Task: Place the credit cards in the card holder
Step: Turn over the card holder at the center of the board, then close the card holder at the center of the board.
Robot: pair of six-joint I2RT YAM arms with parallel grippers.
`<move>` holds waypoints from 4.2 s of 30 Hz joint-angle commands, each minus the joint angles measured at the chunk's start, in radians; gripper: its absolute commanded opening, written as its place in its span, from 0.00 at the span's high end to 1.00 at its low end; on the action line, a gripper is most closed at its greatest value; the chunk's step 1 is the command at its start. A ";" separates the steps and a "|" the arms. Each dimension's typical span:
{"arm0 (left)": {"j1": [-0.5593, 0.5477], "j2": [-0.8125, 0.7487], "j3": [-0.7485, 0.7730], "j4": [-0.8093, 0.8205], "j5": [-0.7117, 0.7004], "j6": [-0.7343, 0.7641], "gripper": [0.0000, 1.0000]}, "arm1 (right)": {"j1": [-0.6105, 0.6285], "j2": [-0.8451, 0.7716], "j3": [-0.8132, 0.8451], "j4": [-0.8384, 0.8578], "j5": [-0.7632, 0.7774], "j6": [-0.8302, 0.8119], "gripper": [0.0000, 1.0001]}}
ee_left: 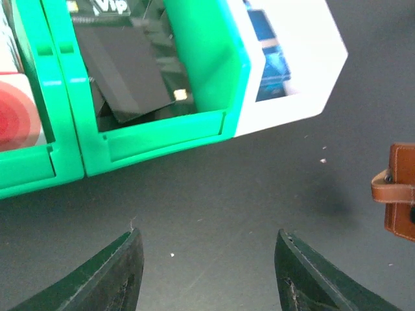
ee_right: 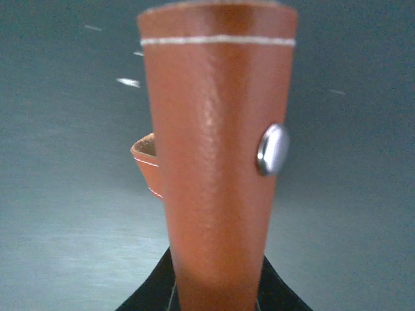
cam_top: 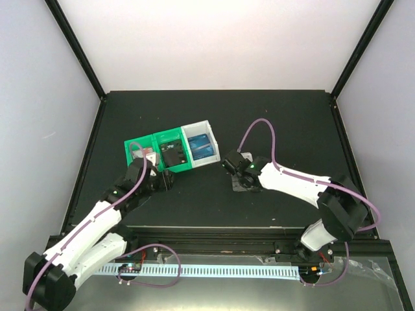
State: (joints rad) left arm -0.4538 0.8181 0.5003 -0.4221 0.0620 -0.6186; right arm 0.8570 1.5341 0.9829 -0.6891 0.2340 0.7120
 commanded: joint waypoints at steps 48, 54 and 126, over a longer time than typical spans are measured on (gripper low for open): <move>0.044 -0.080 0.278 -0.216 0.048 0.094 0.26 | 0.315 0.210 0.304 -0.081 0.076 0.012 0.37; 0.041 -0.017 0.180 -0.098 0.329 0.147 0.25 | 0.192 0.054 0.101 0.003 0.077 0.156 0.43; -0.168 0.602 0.062 0.348 0.405 0.013 0.27 | 0.077 0.036 -0.101 0.190 0.024 0.102 0.55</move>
State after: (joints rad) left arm -0.6060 1.4216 0.5819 -0.1623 0.4358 -0.5636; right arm 0.9562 1.6314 0.9272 -0.6056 0.3145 0.8085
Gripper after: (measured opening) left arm 0.714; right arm 0.436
